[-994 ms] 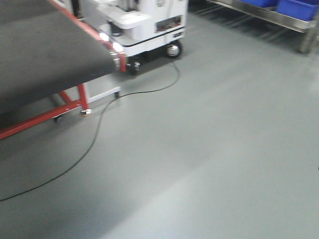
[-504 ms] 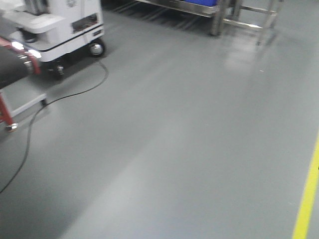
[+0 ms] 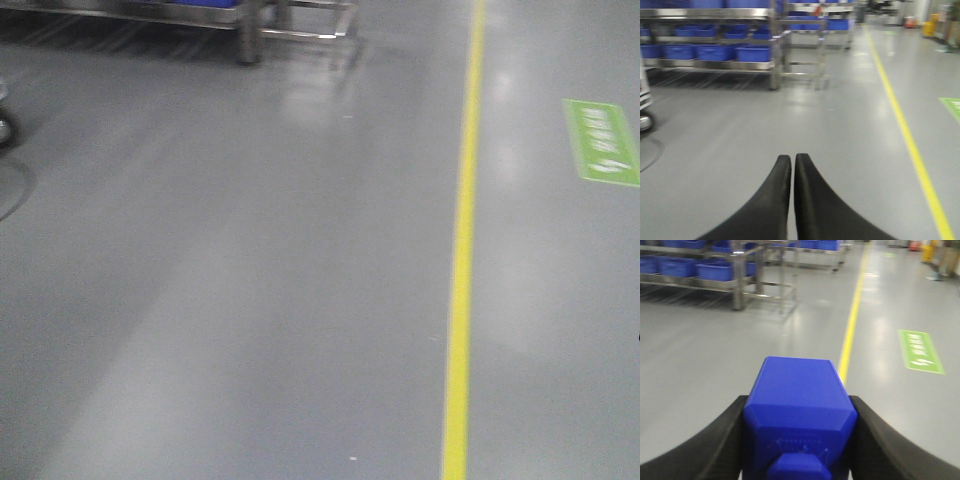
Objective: Pour parts from conveyor to right shelf
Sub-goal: 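Drive along the yellow floor line toward the bin shelves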
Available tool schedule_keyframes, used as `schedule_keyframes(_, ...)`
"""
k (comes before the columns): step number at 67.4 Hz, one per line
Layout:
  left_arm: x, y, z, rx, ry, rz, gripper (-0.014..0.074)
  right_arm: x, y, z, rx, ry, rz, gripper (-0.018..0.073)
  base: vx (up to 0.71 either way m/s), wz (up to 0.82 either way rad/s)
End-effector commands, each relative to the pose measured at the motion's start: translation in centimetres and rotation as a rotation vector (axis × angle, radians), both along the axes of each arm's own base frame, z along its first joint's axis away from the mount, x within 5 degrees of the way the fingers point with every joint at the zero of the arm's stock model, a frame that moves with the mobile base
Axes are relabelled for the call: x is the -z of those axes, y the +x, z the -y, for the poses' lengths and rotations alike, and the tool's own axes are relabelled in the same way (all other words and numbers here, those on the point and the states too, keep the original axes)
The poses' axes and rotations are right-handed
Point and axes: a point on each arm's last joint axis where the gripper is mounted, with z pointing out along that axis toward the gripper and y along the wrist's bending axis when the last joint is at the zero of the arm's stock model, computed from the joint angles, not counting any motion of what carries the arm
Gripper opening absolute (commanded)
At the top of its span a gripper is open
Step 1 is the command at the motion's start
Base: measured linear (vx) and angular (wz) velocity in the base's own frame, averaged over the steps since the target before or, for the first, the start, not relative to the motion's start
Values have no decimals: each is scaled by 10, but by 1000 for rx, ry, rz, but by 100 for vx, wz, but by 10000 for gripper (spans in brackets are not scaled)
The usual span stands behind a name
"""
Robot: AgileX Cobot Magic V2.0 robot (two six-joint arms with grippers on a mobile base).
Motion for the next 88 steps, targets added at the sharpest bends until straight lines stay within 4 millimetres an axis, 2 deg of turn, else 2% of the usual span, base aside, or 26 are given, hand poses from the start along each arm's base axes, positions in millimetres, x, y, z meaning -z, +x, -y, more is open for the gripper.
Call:
schedule_keyframes(1,-13,-1,0,7,-11,93,-6,-17,1,1,12,-18,105,-5,1,-93)
schedule_keyframes(19,-13,-1,0,7,-11,93,-6,-17,1,1,12,-18,102,-5,4,-86)
schedule_keyframes(34,-13,-1,0,7,-11,93,-6,-17,1,1,12,-18,102,-5,8,-46)
schedule_keyframes(64,-13,-1,0,7,-11,93,-6,-17,1,1,11,-18,100,-5,21,-23)
schedule_keyframes(88,-13,-1,0,7,-11,93,-6,-16,1,1,11,-18,98,-5,41,15)
